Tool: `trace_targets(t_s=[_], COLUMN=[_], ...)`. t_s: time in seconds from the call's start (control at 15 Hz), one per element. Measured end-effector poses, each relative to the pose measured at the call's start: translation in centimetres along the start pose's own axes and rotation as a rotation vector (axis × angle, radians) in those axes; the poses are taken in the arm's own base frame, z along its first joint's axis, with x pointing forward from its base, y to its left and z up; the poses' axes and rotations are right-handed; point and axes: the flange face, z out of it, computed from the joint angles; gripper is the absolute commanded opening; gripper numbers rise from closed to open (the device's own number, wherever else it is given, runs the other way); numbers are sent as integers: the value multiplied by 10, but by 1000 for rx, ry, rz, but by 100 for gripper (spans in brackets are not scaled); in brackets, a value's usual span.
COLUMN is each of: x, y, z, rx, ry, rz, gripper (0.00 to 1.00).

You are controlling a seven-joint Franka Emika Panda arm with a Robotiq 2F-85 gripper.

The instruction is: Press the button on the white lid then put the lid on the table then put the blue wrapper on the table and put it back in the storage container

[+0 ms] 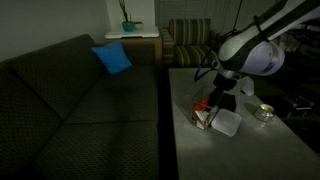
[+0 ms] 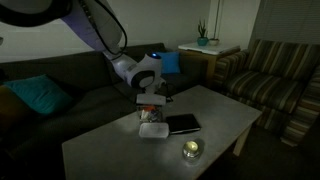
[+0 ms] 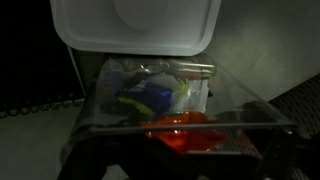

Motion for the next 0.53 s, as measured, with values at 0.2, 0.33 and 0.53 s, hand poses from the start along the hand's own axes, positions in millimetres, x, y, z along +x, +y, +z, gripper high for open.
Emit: trace_targets(t_s=[0.2,0.33,0.53], x=[3,10,25], y=[-1,-3,-7], z=[-1,-5,-11], rx=[-2,-11,-31], ry=[4,6,19], rz=[-4,-27,-56], gripper=[100,100,100])
